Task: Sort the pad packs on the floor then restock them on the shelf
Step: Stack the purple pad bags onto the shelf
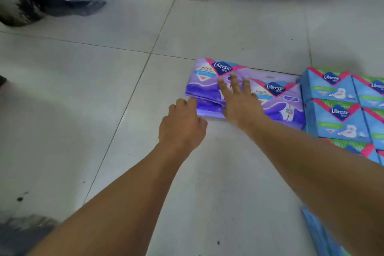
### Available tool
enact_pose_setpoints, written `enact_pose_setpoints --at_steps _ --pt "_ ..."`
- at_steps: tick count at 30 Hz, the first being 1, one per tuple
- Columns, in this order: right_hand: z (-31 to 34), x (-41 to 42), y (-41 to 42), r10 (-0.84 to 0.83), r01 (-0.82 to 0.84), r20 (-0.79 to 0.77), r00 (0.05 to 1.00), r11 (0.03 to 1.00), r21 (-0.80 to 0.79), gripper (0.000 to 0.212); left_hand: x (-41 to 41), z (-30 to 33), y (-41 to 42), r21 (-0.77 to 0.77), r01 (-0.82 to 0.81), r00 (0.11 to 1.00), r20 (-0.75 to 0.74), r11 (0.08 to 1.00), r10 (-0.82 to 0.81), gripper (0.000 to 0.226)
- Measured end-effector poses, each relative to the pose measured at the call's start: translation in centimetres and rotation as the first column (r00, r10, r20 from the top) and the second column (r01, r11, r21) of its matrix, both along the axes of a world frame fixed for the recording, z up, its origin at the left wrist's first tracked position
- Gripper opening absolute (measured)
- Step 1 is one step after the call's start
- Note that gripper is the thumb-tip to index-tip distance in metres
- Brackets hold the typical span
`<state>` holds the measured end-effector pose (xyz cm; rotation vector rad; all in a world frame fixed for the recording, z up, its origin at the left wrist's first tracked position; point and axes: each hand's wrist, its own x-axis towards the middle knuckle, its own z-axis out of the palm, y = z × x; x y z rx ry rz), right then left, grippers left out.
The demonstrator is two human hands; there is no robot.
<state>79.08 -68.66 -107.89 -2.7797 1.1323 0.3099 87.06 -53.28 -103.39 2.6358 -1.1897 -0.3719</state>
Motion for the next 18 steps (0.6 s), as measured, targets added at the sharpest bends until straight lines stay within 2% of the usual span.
enact_pose_setpoints --at_steps 5,10,12,13,14,15,16,17,18 --pt "0.2 -0.9 -0.3 0.099 -0.102 -0.036 0.994 0.991 -0.086 0.076 -0.3 -1.2 2.2 -0.002 -0.012 0.999 0.029 1.000 0.012 0.047" --pt "4.1 -4.2 2.0 0.209 -0.213 -0.039 0.977 0.963 -0.164 0.075 -0.6 2.8 3.9 -0.044 -0.051 0.998 0.022 0.998 0.052 0.044" --pt "7.2 -6.4 4.1 0.240 -0.242 -0.032 0.970 0.955 -0.173 0.073 -1.7 6.3 4.7 -0.120 -0.114 0.993 -0.054 0.986 0.108 0.042" --pt "9.0 -7.7 5.4 0.268 -0.267 -0.019 0.963 0.947 -0.178 0.073 -2.4 8.0 5.2 -0.163 -0.195 0.976 -0.127 0.967 0.176 0.043" --pt "10.9 -9.2 6.9 0.329 -0.313 0.046 0.943 0.926 -0.209 0.073 -3.4 9.9 6.3 -0.186 -0.318 0.931 -0.244 0.930 0.270 0.047" --pt "12.9 -10.7 8.4 0.404 -0.368 0.114 0.908 0.897 -0.244 0.075 -4.5 11.9 7.4 -0.176 -0.455 0.838 -0.416 0.873 0.354 0.055" --pt "15.2 -12.3 9.6 0.473 -0.416 0.163 0.866 0.862 -0.290 0.076 -5.7 14.1 8.8 -0.120 -0.586 0.670 -0.628 0.802 0.395 0.065" --pt "17.2 -13.7 10.8 0.540 -0.459 0.186 0.821 0.817 -0.349 0.073 -6.9 16.2 10.3 -0.032 -0.666 0.459 -0.805 0.745 0.375 0.070" --pt "19.6 -15.0 11.9 0.607 -0.511 0.176 0.775 0.766 -0.390 0.066 -8.0 18.3 12.0 0.030 -0.686 0.277 -0.913 0.727 0.298 0.064"
